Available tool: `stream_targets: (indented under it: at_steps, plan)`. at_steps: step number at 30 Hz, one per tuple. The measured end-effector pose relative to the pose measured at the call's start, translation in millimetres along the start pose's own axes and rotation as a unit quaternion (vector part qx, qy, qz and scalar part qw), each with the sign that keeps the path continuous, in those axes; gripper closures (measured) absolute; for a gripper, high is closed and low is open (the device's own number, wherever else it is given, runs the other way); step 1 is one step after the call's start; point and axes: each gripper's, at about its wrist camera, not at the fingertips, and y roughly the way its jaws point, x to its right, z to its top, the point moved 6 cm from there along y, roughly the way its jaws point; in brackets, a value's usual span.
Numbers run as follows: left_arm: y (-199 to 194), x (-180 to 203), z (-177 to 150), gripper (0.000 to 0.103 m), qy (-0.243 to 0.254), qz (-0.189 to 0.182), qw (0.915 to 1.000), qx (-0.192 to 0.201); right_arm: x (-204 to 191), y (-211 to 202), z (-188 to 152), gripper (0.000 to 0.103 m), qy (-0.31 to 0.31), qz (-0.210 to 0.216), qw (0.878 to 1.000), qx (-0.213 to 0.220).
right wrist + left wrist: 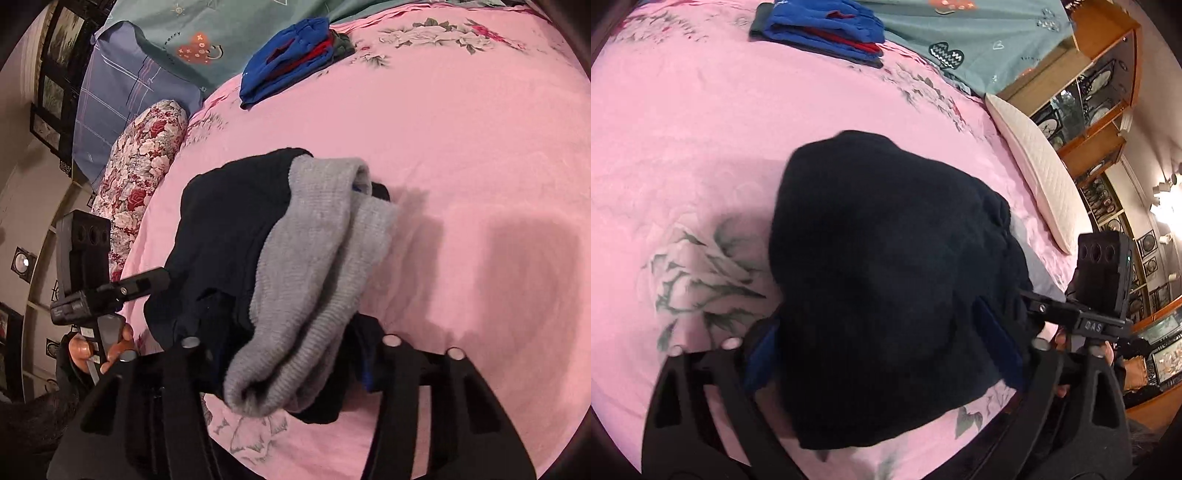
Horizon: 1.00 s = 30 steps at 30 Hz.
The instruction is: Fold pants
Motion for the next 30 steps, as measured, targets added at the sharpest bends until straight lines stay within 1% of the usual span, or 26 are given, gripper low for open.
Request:
stream_targets:
  at_steps: [1, 2, 3, 8, 9, 11, 12, 13, 14, 16, 17, 18, 19, 20, 21, 22, 23, 24, 25, 30]
  plan:
    - [-1.5, -0.7, 0.0, 0.03, -0.003, 0.001, 1.0, 0.001, 0.6, -1.8, 0.8, 0.064, 0.002, 0.001, 1.0, 0.002]
    - [-3.9, -1.1, 1.2, 0.034, -0.008, -0.005, 0.9999, 0.003, -0.2, -5.3, 0.5, 0.065, 0.003, 0.004, 1.0, 0.005]
    - [-6.6, -2.4, 1.9, 0.045, -0.013, -0.01, 0.9999, 0.004, 0.3, -8.8, -0.6, 0.066, 0.002, 0.006, 1.0, 0.008]
    - [-16.7, 2.3, 0.6, 0.055, -0.007, -0.014, 0.9998, 0.011, -15.8, -20.7, 4.4, 0.068, -0.018, 0.017, 0.999, 0.027]
    - [-18.5, 5.6, 0.3, 0.055, 0.001, -0.012, 0.9999, 0.011, -18.9, -22.4, 5.3, 0.068, -0.025, 0.014, 0.999, 0.027]
    - [-19.0, 4.0, -2.6, 0.055, 0.014, -0.004, 0.9999, 0.002, -17.7, -17.5, 4.6, 0.067, -0.027, -0.009, 1.0, 0.011]
    - [-15.2, -1.5, -3.6, 0.048, 0.009, 0.004, 0.9999, -0.005, -13.1, -12.4, 3.6, 0.066, -0.021, -0.02, 1.0, -0.001]
    - [-12.3, -9.2, -3.9, 0.034, -0.003, 0.01, 0.9999, -0.006, -8.7, -8.3, 2.6, 0.062, -0.015, -0.027, 1.0, -0.008]
    - [-8.7, -16.7, -5.0, 0.028, -0.014, 0.013, 0.9998, -0.01, -4.1, -4.9, 1.2, 0.06, -0.008, -0.029, 0.999, -0.013]
    - [-7.2, -20.6, -5.5, 0.022, -0.016, 0.0, 0.9998, -0.007, 1.1, -4.3, 0.4, 0.055, 0.0, -0.022, 1.0, -0.015]
    - [-5.8, -18.2, -5.8, 0.02, -0.008, -0.002, 0.9999, -0.011, 2.3, -3.7, 0.0, 0.054, 0.002, -0.018, 1.0, -0.016]
    - [-4.5, -16.4, -5.5, 0.016, -0.005, -0.002, 0.9999, -0.011, 5.3, -2.3, -0.3, 0.053, 0.008, -0.014, 1.0, -0.016]
    - [-2.2, -14.1, -5.1, 0.015, -0.003, -0.006, 0.9999, -0.01, 7.4, 0.1, -0.7, 0.051, 0.015, -0.008, 1.0, -0.019]
    - [1.0, -11.0, -5.6, 0.017, 0.002, -0.009, 0.9999, -0.011, 10.2, 3.6, -1.7, 0.052, 0.027, 0.005, 0.999, -0.024]
    - [3.3, -7.8, -5.3, 0.024, 0.009, -0.004, 0.9999, -0.007, 10.4, 5.3, -2.3, 0.059, 0.031, 0.016, 0.999, -0.022]
    - [5.6, -5.3, -5.6, 0.041, 0.009, -0.003, 0.9999, -0.009, 7.7, 3.7, -2.0, 0.064, 0.026, 0.02, 0.999, -0.014]
    - [5.7, -3.5, -5.1, 0.046, 0.007, -0.006, 0.9999, -0.009, 3.9, 0.1, -2.0, 0.065, 0.019, 0.021, 1.0, -0.005]
    - [1.2, -1.3, -2.9, 0.055, 0.006, -0.012, 0.9999, -0.001, -0.7, -5.1, -1.4, 0.067, 0.011, 0.024, 1.0, 0.006]
    - [-2.2, 0.8, -0.9, 0.061, 0.008, -0.017, 0.9998, 0.003, -5.0, -11.6, -0.2, 0.068, 0.008, 0.032, 0.999, 0.016]
    - [-29.8, 20.2, 8.3, 0.07, 0.029, -0.023, 0.9986, 0.038, -31.3, -34.9, 11.8, 0.068, -0.019, 0.049, 0.998, 0.042]
